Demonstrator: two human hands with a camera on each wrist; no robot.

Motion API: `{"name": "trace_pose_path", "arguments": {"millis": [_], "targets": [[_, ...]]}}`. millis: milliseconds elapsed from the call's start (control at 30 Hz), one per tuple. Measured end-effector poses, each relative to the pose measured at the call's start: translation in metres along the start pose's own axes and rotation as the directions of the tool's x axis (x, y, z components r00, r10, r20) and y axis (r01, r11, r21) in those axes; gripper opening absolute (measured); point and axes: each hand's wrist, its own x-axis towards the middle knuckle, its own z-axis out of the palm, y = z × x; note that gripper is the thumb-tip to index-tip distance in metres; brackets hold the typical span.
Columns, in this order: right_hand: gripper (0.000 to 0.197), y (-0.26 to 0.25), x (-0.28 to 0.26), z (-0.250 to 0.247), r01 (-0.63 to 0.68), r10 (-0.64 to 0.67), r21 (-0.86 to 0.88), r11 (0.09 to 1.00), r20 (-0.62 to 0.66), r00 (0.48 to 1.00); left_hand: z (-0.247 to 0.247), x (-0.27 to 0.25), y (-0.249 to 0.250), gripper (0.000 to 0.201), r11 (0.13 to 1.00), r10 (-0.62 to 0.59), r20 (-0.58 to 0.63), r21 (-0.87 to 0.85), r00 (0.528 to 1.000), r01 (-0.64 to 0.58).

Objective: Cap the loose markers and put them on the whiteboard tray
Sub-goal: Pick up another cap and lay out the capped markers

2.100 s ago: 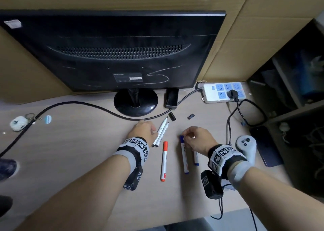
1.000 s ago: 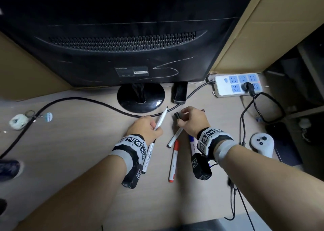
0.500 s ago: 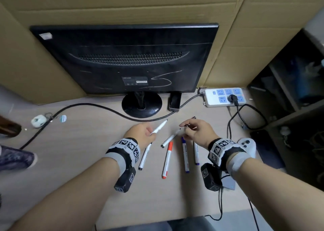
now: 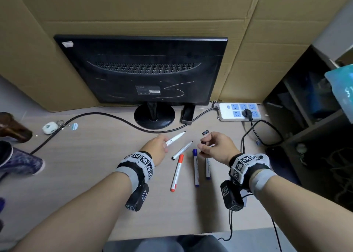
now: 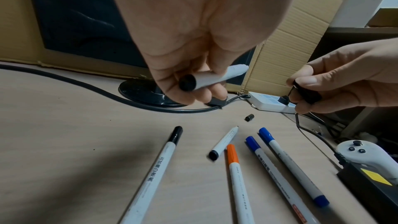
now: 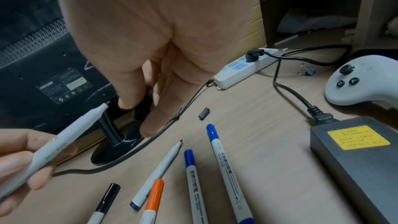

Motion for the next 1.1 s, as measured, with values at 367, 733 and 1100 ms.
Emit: {"name": "trace_pose_path", "arguments": {"millis": [367,733,1100], "targets": [[0.031,-0.006,-0.002,-0.027,0.036,-0.041,-0.124,0.992,-0.042,0.998,0.000,-0.005,0.019,0.027,0.998,0.055,-0.023,0.037,0.998,-0.054],[0.023,-0.003,-0.001,-0.027,0.022,-0.020,0.037,0.999,-0.049,0.999,-0.006,-0.006,0.025,0.027,0.998,0.053,-0.013,0.042,0.999,-0.052],[0.022,-0.014,0.001,-0.027,0.074,-0.075,-0.048,0.996,-0.018,0.997,-0.011,-0.010,0.029,0.027,0.997,0.074,0.007,0.032,0.997,-0.074]]}}
